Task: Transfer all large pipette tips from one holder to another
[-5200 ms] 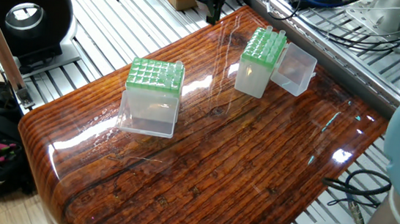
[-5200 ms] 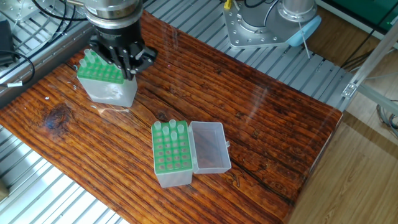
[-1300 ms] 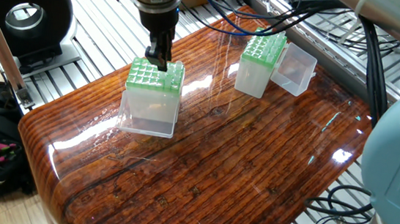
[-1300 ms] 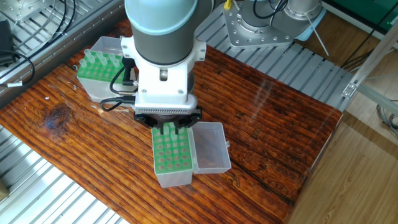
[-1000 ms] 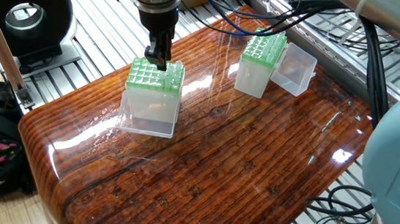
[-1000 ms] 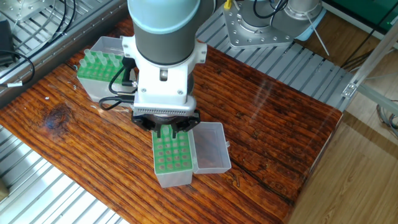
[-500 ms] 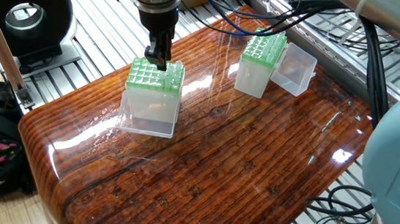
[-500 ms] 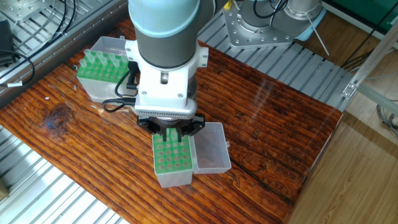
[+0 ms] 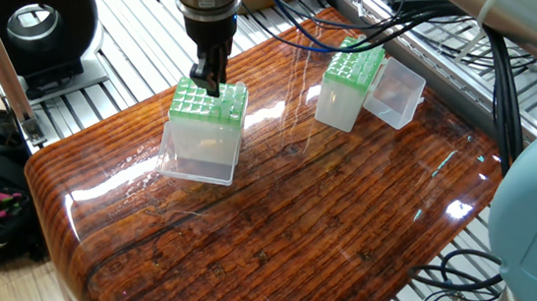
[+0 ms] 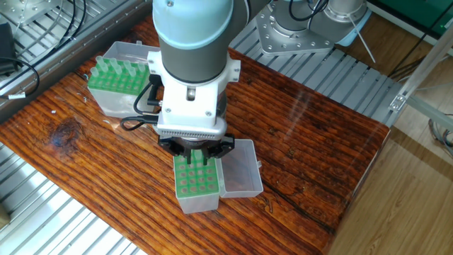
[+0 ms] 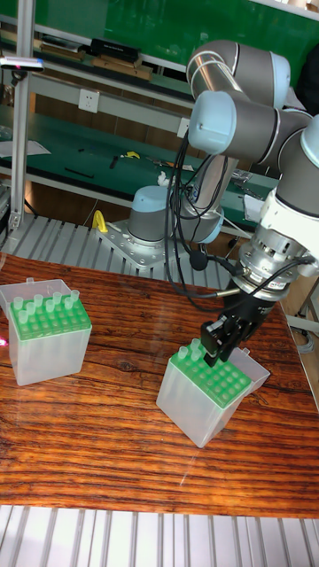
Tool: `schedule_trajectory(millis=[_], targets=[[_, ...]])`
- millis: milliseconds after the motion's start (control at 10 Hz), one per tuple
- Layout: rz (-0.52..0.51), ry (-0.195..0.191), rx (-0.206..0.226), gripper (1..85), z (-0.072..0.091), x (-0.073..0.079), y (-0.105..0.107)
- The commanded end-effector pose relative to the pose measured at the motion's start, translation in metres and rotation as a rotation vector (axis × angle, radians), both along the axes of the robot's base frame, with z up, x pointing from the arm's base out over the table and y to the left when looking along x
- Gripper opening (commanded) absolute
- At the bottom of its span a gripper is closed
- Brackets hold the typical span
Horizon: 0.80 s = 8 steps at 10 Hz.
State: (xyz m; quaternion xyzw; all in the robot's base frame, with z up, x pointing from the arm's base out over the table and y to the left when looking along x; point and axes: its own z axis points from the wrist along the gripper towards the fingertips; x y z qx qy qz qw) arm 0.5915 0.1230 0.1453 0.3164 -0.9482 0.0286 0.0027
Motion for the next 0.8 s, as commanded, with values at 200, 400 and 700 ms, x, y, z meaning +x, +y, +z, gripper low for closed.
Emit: schedule_trajectory(millis=[200, 400, 700], targets=[[0.060, 0.017, 0.021, 32.7, -0.0022, -0.0042, 0.0054], [0.069, 0.019, 0.010, 32.0, -0.0042, -0.0043, 0.0018], [0.085, 0.039, 0.012, 32.0, -0.0054, -0.0092, 0.0010]])
